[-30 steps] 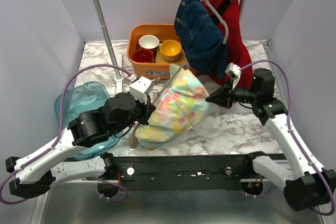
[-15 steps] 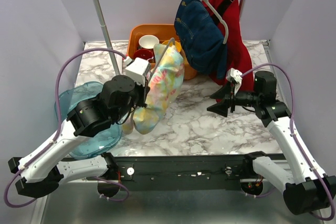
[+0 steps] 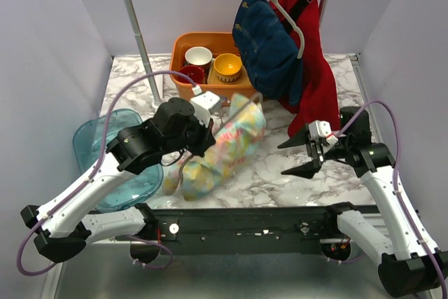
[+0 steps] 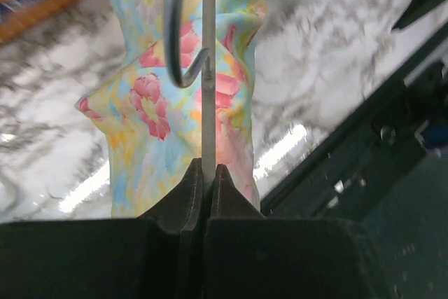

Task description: Place the skirt on the hanger

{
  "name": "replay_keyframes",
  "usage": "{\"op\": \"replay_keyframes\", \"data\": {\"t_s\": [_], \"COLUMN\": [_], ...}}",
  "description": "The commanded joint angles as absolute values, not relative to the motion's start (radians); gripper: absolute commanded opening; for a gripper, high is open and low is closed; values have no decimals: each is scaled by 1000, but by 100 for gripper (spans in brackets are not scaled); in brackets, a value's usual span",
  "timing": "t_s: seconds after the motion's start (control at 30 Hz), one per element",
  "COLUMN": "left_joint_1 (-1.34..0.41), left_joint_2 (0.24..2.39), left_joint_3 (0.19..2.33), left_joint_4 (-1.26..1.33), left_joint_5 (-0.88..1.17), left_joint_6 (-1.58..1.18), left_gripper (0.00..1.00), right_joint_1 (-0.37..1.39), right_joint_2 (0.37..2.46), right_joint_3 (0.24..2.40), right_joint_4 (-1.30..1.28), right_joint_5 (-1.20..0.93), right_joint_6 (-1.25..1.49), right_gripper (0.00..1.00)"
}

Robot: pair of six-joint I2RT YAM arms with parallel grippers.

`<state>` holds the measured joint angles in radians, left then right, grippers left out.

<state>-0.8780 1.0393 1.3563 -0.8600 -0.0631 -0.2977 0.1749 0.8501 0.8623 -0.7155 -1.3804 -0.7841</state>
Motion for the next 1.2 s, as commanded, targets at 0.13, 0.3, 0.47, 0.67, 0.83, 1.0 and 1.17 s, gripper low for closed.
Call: {"op": "replay_keyframes", "data": {"t_s": [0.13, 0.3, 0.47, 0.67, 0.83, 1.0, 1.17], "left_joint_1": [-913, -1041, -1095, -1098, -1098, -1098, -1094], "left_joint_2": [1043, 1155, 1249, 1301, 1298, 1298, 1278], "left_joint_3": [1204, 1229, 1298, 1361, 1387, 1401, 1379], "left_joint_4": [-790, -756, -761, -795, -807, -801, -772], "left_joint_5": [449, 454, 431, 364, 345, 333, 313], "left_joint_6": [-221, -184, -158, -138, -132, -127, -121], "left_gripper": [0, 0, 0, 0, 0, 0, 0], "right_joint_1": [172, 170, 173, 213, 258, 294, 299], "right_joint_2": [876, 903, 943, 1008, 1048, 1055, 1045], "right_joint_3": [890, 887, 885, 916, 922, 914, 934], "right_joint_4": [-922, -925, -931, -1064, -1071, -1029, -1037], "right_joint_5": [-1514, -1509, -1490, -1505, -1480, -1448, -1440], "right_joint_6": [-1065, -1062, -1063, -1149, -1143, -1097, -1091], "right_gripper": [81, 82, 82, 70, 61, 42, 1]}}
